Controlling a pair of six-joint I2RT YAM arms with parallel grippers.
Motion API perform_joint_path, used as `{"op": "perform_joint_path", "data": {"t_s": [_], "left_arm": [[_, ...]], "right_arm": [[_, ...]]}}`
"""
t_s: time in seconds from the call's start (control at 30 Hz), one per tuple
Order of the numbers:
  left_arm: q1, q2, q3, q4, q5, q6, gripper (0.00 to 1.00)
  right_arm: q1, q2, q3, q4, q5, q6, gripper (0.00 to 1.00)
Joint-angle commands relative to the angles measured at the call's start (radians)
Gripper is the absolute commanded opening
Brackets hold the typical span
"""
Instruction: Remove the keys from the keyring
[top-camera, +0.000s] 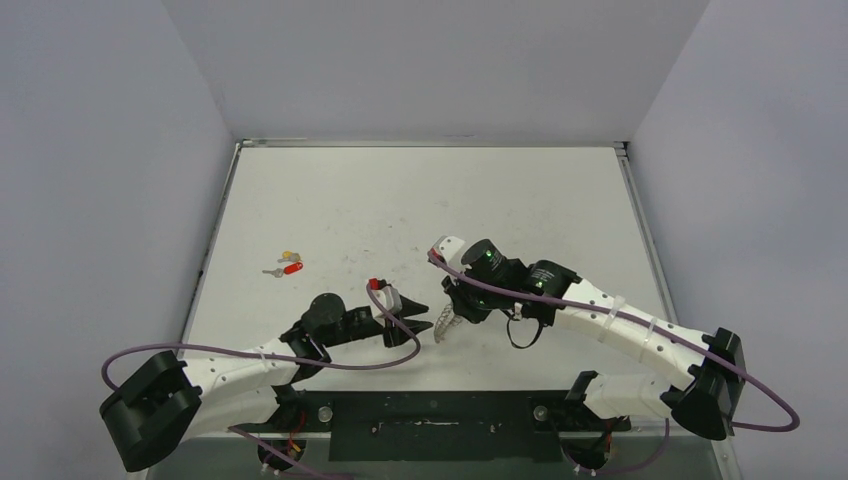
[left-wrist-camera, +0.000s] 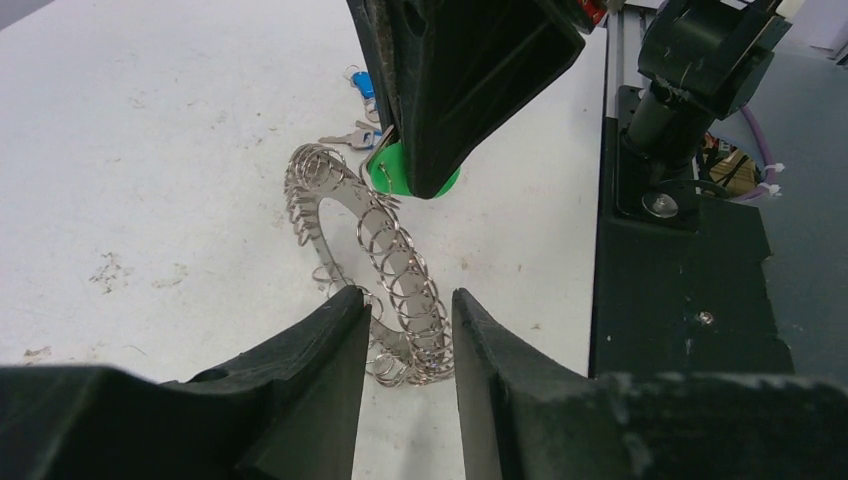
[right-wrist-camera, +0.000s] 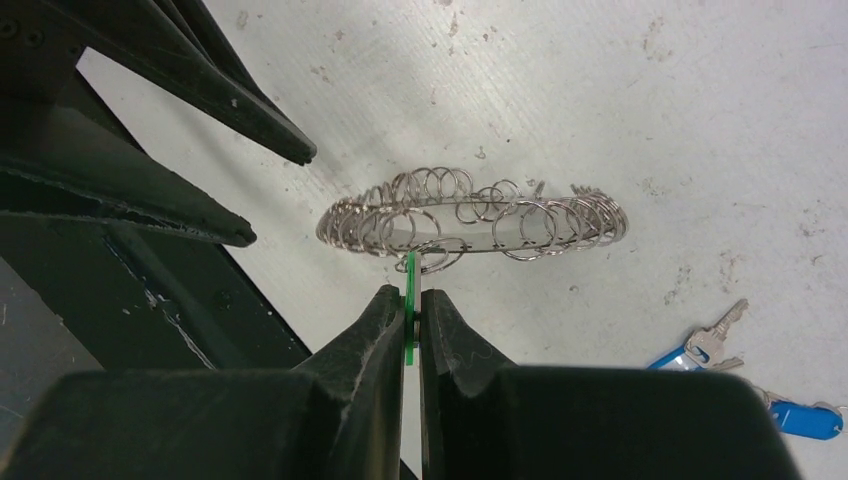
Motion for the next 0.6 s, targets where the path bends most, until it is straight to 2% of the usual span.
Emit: {"op": "perform_joint_path", "data": {"t_s": [0.0, 0.13, 0.57], "left_arm": [[-0.023, 0.000, 0.052, 0.062, -0.020, -0.043, 0.36], [-0.050, 0.010, 0.072, 0.068, -0.044, -0.062, 0.38], [-0.107, 0.050, 0.142, -0.069, -0.177, -0.038, 0.48]], "right_arm": [[0.025, -0.013, 0.054, 0.043, 0.021, 0.023, 0.00], [0.051, -0.010, 0.088, 0.022, 0.057, 0.043, 0.00], [0.115, 0.004, 0.166, -0.028, 0.136, 0.089, 0.00]]}}
